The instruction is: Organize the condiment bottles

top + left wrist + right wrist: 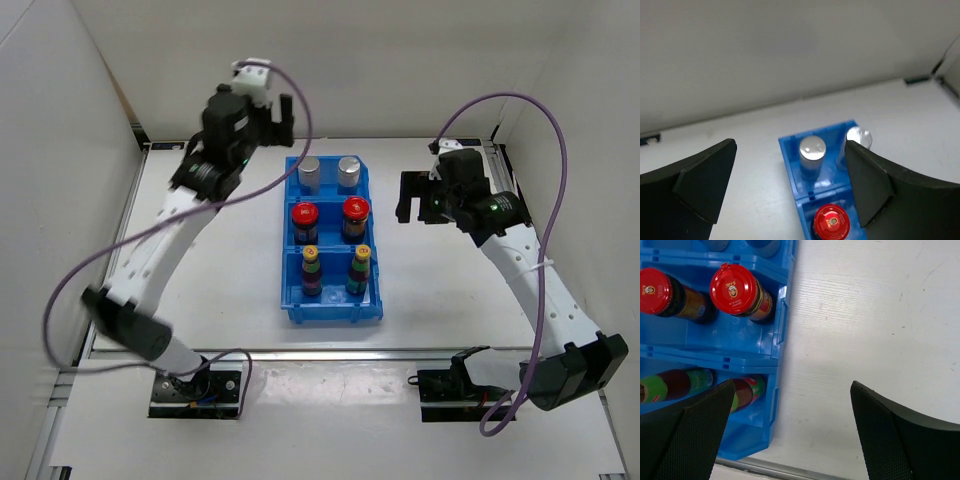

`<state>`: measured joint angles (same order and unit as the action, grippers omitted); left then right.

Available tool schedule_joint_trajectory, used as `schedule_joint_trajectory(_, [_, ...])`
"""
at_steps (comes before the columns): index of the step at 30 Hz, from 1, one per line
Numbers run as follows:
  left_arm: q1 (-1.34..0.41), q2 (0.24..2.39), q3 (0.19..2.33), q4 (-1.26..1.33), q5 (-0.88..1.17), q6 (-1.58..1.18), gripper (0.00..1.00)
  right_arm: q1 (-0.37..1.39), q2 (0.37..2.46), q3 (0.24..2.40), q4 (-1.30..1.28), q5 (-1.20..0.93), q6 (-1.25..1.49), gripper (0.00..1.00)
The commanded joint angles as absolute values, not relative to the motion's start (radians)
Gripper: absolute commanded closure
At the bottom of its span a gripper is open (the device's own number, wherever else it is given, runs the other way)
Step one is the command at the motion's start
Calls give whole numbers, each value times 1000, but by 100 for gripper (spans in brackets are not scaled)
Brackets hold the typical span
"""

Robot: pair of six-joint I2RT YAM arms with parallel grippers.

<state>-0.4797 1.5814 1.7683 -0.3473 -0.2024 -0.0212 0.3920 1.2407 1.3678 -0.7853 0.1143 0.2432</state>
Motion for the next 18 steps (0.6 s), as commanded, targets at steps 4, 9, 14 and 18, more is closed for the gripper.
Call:
schedule_joint_trajectory(4, [-451,1094,1183,-203,-296,-5,0,368,1191,1355,-785,205,310,1])
schedule_joint_trajectory(9, [-451,815,907,-139,-342,58,0,359,1181,1333,-801,175,324,1])
schedule_joint_trajectory(14, [-451,644,787,-268,-362,58,0,359,1120,1325,-810,175,301,1])
schedule_joint_trajectory(18, [-451,537,684,-206,-315,43,0,359,1083,1316,-810,186,289,1])
